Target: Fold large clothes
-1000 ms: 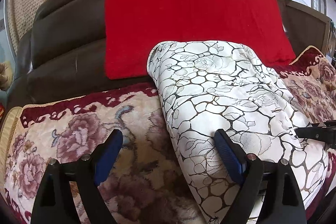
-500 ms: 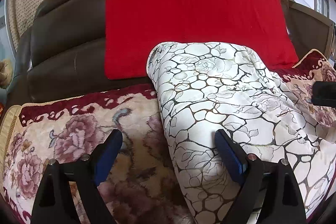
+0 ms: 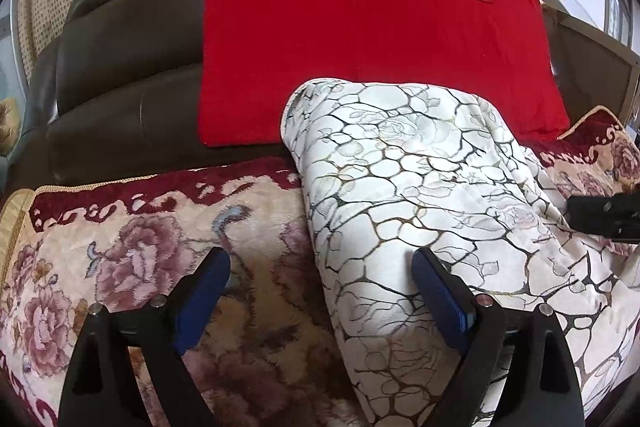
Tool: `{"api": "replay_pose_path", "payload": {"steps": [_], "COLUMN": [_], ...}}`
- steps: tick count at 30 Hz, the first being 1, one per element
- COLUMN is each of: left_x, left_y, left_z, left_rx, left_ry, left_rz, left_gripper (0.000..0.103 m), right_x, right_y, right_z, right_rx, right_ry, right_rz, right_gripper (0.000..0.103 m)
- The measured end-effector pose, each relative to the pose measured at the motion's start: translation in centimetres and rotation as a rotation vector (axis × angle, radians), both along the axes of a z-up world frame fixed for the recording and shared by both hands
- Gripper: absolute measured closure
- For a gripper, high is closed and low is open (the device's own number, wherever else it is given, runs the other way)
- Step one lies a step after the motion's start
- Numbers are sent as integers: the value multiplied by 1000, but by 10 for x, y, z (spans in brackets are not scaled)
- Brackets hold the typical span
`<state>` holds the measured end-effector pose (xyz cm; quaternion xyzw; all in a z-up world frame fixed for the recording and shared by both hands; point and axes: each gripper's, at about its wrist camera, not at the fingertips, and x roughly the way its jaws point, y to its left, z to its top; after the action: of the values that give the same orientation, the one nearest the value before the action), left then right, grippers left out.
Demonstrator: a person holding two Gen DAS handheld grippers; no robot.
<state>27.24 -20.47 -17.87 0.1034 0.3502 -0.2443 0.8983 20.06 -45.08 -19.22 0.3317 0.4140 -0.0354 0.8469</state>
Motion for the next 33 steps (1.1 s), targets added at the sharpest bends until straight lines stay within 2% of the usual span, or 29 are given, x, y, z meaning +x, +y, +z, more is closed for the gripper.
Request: {"api": "replay_pose_path", "payload": {"steps": [1, 4, 5, 8, 12, 17, 20, 22, 26, 31, 33], "left_x": [2, 9, 10, 14, 12, 8, 9, 10, 8, 6, 6], "left_y": [3, 12, 14, 15, 8, 2, 1, 2, -1, -1, -2], "left_z": [1, 1, 1, -2, -5, -4, -5, -5, -5, -5, -5], "left_rx": [-9, -31, -31, -26, -6, 10, 7, 4, 4, 11, 7], "left_ry": [7, 24, 24, 30, 21, -1, 4, 8, 9, 3, 7], "left_rz": [5, 28, 32, 40, 32, 22, 20, 20, 16, 13, 13], "left_gripper": [11, 11, 11, 11, 11, 11, 11, 11, 11, 11, 11], "right_x": [-7, -22, -23, -31, -26, -9, 6, 10, 12, 15, 16], "right_y": [-8, -32, -42, -68, -74, -50, -30, -23, -21, -15, -15], "right_z": [4, 7, 4, -12, -29, -38, -48, -46, -49, -47, -50], "right_rx": [-14, -13, 2, 118, 231, 247, 183, 170, 241, 294, 292], "right_ry": [-24, -61, -61, -64, -76, -59, 13, 7, -33, -110, -96], "right_rz": [-30, -110, -131, -168, -121, -40, 8, 30, 32, 96, 96], "right_gripper": [43, 25, 23, 23, 22, 22, 21, 21, 20, 20, 20]}}
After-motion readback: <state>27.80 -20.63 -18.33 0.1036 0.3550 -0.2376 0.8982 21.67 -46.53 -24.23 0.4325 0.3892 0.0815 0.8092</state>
